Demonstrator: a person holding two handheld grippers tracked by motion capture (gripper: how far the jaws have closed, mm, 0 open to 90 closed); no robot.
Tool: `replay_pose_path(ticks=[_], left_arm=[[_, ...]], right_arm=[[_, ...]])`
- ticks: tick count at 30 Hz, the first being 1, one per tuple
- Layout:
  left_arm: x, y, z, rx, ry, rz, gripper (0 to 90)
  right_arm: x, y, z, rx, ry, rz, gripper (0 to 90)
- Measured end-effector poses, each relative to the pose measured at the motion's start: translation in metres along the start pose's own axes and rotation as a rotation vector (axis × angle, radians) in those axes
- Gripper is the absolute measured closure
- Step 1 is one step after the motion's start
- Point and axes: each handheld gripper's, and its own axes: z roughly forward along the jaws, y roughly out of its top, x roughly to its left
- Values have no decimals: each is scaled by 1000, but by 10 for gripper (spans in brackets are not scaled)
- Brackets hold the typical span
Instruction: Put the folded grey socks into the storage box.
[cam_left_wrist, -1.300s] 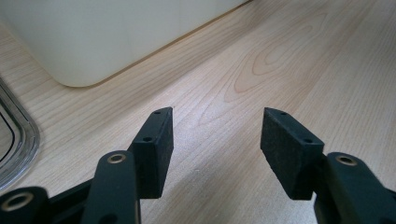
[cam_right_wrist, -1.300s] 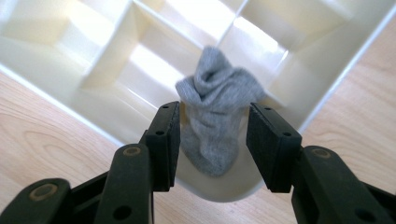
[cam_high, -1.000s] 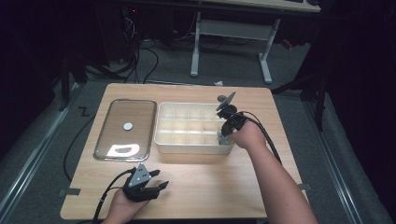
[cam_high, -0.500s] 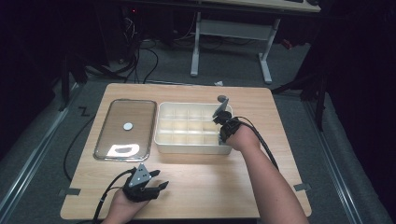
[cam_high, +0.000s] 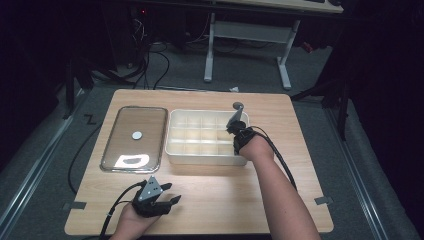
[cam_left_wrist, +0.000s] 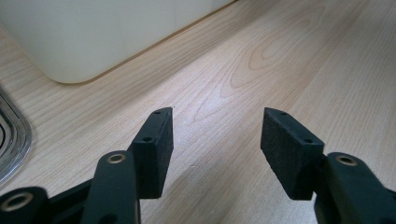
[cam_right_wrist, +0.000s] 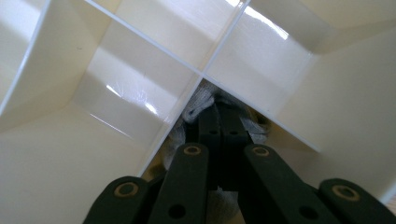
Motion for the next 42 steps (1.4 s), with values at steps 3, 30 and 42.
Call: replay_pose_path(ticks=[3, 30, 42], left_arm=[[0, 0, 0, 1, 2, 0, 445], [3, 0, 1, 0, 12, -4, 444], [6, 0, -1, 3, 22, -8, 444]], right_arm=[[0, 0, 0, -1, -3, -7, 900], [-5, -14, -32, -91, 24, -4, 745], [17, -65, -75, -424, 41, -26, 549]])
